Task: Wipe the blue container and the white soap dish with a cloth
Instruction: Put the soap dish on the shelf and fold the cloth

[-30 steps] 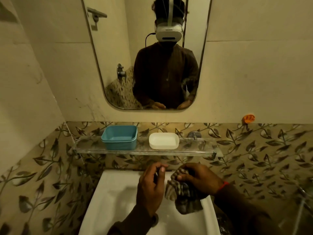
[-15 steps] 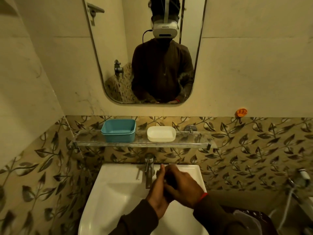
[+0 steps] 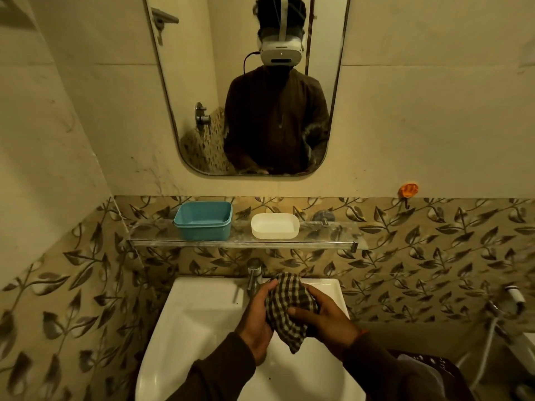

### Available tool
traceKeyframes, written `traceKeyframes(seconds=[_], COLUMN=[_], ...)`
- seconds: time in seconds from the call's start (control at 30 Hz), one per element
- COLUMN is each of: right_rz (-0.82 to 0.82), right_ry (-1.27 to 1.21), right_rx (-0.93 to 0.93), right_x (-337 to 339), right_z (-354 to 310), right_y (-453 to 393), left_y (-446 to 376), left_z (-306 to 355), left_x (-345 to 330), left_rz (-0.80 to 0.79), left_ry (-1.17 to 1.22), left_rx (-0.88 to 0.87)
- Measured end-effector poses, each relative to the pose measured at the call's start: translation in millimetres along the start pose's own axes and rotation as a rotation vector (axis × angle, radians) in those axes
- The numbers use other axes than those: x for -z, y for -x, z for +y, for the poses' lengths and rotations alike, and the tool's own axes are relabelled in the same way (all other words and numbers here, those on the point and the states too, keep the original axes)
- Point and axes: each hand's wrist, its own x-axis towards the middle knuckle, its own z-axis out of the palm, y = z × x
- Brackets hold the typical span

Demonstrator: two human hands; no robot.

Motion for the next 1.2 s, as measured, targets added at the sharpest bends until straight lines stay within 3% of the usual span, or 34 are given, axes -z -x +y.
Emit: traceKeyframes(seconds=[0.17,0.3,0.4,0.6,0.73,0.87,1.07,1.2], right_rz=[0.082,0.041,0.051,0.164,0.365,0.331,0.347,0.547], right_ry=[-0.268,-0.347,-0.32,-0.207,-0.369,-0.381,-0.467,-0.402], right_rx=[-0.14,-0.222,-0.291,-0.26,-0.233,-0.325,-0.363,-0.314], right_x=[-0.7,6.9,14.3,32.3,47.0,52.3,70.7,83.1], right_z=[1.1,5.9,10.6,10.4,12.1,21.3,46.1,51.1], right_y=[-1.5,-2.8,-5.7,-20.1,-36.9,-49.1,-63.0,-79.3], left_y=[-4.4,-9.3,-18.3,-34.2,-47.1,-63.5,-80.8,-91.7], left_z=[-3.5,2.3,0.7,-9.1,-14.7,-24.3,-47.9,-55.3], left_x=[4.7,13.3,15.0,10.4,6.3,-8.1,-3.3,0.1], left_rz=[0.139,0.09,0.088,0.106,0.114,0.174,0.248,0.249], left_ry=[-0.309,-0.092,-0.035,-0.003,0.166,0.276,0.238,0.152], left_rx=[-0.111,0.039,0.041,0.03,0.07,0.121,0.182,0.212])
